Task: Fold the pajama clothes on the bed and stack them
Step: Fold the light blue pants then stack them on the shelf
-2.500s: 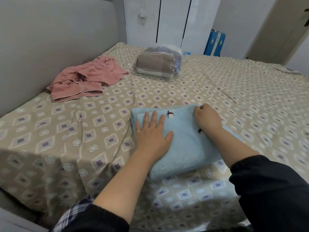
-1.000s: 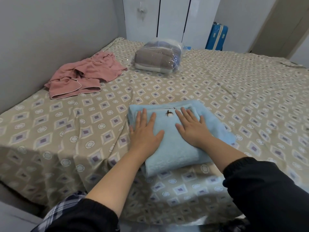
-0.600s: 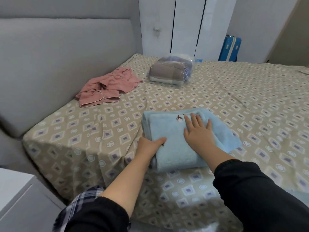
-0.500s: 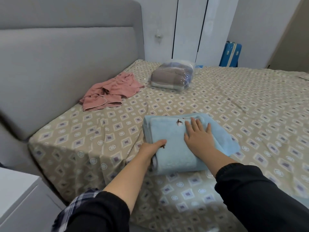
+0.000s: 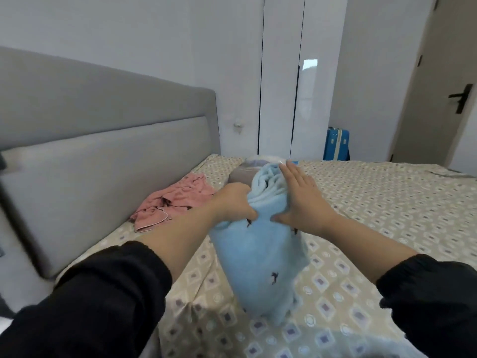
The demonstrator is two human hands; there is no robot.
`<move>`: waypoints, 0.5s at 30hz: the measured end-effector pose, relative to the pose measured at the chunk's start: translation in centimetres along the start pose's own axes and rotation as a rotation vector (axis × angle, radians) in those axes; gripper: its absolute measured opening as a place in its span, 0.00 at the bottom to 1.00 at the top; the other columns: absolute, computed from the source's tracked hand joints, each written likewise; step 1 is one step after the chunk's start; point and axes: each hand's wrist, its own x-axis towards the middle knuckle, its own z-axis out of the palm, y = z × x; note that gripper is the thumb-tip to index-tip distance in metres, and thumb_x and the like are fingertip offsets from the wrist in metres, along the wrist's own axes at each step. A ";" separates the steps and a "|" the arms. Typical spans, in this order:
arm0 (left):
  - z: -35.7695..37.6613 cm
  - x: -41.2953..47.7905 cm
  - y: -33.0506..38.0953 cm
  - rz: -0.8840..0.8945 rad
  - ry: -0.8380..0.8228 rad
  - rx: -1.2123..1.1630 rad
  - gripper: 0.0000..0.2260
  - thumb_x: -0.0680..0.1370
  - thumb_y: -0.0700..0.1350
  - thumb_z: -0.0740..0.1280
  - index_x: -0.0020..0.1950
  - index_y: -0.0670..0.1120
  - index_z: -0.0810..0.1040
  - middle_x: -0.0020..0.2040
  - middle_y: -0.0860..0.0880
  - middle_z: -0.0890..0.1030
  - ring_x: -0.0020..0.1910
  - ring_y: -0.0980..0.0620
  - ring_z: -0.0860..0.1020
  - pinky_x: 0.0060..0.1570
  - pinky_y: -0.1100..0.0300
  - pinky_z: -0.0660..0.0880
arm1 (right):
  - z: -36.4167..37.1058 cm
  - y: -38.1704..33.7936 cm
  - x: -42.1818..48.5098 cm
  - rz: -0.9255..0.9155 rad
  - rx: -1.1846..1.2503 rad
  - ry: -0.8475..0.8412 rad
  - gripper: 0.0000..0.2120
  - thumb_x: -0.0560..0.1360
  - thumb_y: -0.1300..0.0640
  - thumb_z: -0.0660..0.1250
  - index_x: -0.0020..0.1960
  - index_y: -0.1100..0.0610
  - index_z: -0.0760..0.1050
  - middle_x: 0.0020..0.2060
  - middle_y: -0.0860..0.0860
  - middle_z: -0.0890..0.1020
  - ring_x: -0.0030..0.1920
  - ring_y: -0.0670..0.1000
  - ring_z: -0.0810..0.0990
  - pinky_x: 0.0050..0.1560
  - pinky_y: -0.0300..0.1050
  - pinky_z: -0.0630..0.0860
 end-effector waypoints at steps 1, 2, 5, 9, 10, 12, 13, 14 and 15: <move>-1.1 -0.3 0.8 0.054 -0.011 0.088 0.13 0.65 0.43 0.74 0.36 0.46 0.69 0.33 0.52 0.69 0.34 0.52 0.69 0.28 0.59 0.62 | -1.0 -0.3 0.0 -0.031 -0.038 -0.001 0.58 0.64 0.42 0.76 0.78 0.52 0.40 0.78 0.49 0.42 0.77 0.50 0.40 0.76 0.56 0.41; -2.0 -0.6 1.5 0.106 -0.022 0.169 0.11 0.65 0.43 0.74 0.38 0.46 0.71 0.34 0.53 0.70 0.34 0.53 0.70 0.27 0.61 0.62 | -1.9 -0.6 -0.1 -0.062 -0.097 -0.015 0.59 0.63 0.41 0.76 0.78 0.51 0.40 0.78 0.49 0.41 0.77 0.50 0.38 0.75 0.56 0.38; -3.5 -1.7 3.1 0.276 -0.028 0.331 0.13 0.64 0.41 0.73 0.43 0.49 0.73 0.33 0.57 0.70 0.30 0.62 0.69 0.26 0.72 0.65 | -3.4 -1.3 -0.7 -0.115 -0.236 -0.126 0.61 0.60 0.37 0.77 0.78 0.50 0.41 0.78 0.48 0.44 0.77 0.50 0.37 0.73 0.58 0.34; -4.4 -2.7 4.0 0.419 -0.016 0.469 0.15 0.64 0.42 0.73 0.49 0.51 0.77 0.31 0.60 0.67 0.31 0.58 0.68 0.26 0.70 0.58 | -4.5 -2.6 -1.4 -0.007 -0.193 -0.364 0.51 0.60 0.40 0.77 0.75 0.49 0.55 0.69 0.48 0.70 0.72 0.52 0.62 0.72 0.63 0.44; -4.6 -2.9 3.9 0.430 -0.001 0.484 0.16 0.64 0.42 0.72 0.51 0.50 0.78 0.32 0.60 0.69 0.32 0.56 0.67 0.27 0.71 0.56 | -4.6 -2.9 -1.4 0.019 -0.196 -0.381 0.42 0.61 0.42 0.77 0.69 0.50 0.62 0.61 0.48 0.75 0.65 0.54 0.70 0.70 0.61 0.54; -4.6 -3.0 3.4 0.431 0.028 0.491 0.19 0.64 0.43 0.72 0.55 0.50 0.78 0.40 0.56 0.78 0.39 0.50 0.72 0.31 0.67 0.61 | -4.7 -3.5 -1.3 0.013 -0.228 -0.302 0.24 0.62 0.47 0.75 0.53 0.51 0.70 0.46 0.49 0.78 0.49 0.54 0.77 0.52 0.48 0.71; -4.6 -2.9 3.1 0.431 0.049 0.491 0.22 0.65 0.43 0.71 0.59 0.51 0.77 0.46 0.52 0.81 0.43 0.48 0.75 0.35 0.64 0.64 | -4.8 -3.7 -1.2 -0.008 -0.233 -0.234 0.18 0.63 0.50 0.74 0.46 0.51 0.70 0.40 0.49 0.77 0.44 0.54 0.77 0.42 0.44 0.70; -4.5 -2.7 2.7 0.430 0.079 0.491 0.25 0.66 0.44 0.71 0.63 0.53 0.74 0.51 0.50 0.81 0.47 0.46 0.77 0.38 0.62 0.65 | -4.8 -3.7 -1.0 -0.029 -0.227 -0.165 0.15 0.63 0.51 0.73 0.42 0.50 0.68 0.36 0.48 0.75 0.40 0.54 0.77 0.36 0.43 0.68; -4.5 -2.5 2.3 0.428 0.111 0.494 0.26 0.67 0.46 0.71 0.65 0.53 0.72 0.53 0.49 0.81 0.50 0.45 0.78 0.40 0.60 0.65 | -4.9 -3.5 -0.8 -0.047 -0.223 -0.102 0.14 0.63 0.52 0.72 0.40 0.50 0.67 0.35 0.48 0.74 0.38 0.53 0.75 0.34 0.43 0.65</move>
